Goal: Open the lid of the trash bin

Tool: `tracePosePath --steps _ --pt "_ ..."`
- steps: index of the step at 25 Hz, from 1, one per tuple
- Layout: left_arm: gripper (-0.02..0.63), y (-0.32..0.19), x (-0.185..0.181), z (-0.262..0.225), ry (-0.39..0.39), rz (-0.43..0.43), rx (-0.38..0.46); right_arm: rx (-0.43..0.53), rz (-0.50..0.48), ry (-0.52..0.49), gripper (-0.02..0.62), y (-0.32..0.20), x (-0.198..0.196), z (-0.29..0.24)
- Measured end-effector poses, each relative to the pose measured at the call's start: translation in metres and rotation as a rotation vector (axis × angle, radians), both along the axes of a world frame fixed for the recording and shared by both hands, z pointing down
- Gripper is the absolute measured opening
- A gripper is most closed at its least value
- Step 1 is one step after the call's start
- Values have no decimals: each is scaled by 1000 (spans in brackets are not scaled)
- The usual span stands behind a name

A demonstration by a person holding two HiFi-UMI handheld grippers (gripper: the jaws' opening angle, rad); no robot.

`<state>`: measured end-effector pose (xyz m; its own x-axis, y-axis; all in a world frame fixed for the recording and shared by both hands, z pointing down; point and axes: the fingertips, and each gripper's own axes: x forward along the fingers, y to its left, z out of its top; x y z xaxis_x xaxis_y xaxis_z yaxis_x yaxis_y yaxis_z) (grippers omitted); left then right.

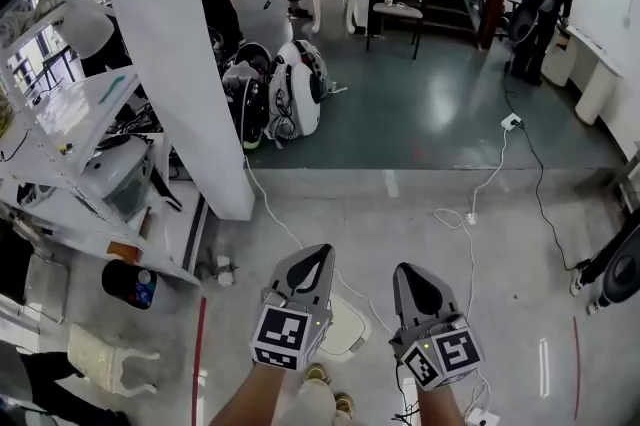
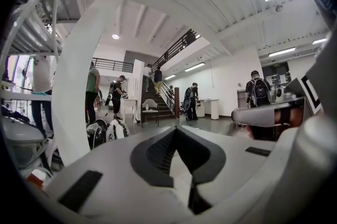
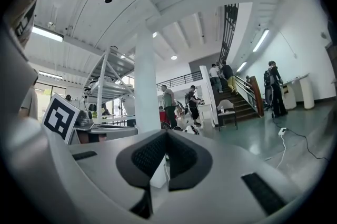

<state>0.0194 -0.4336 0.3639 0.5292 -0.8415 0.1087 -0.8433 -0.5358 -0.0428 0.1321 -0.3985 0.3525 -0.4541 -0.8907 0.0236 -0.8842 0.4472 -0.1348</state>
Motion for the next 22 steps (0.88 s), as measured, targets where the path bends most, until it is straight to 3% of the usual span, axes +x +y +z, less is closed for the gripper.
tracePosePath --steps 8,17,22 --pt "-8 -12 4 71 0 11 -13 -17 -15 27 28 -15 0 55" --pt "-8 15 16 191 -13 30 -153 -122 -20 21 28 4 -10 168" --pt "-8 23 22 217 -5 53 -175 -161 -9 17 29 2 -8 197"
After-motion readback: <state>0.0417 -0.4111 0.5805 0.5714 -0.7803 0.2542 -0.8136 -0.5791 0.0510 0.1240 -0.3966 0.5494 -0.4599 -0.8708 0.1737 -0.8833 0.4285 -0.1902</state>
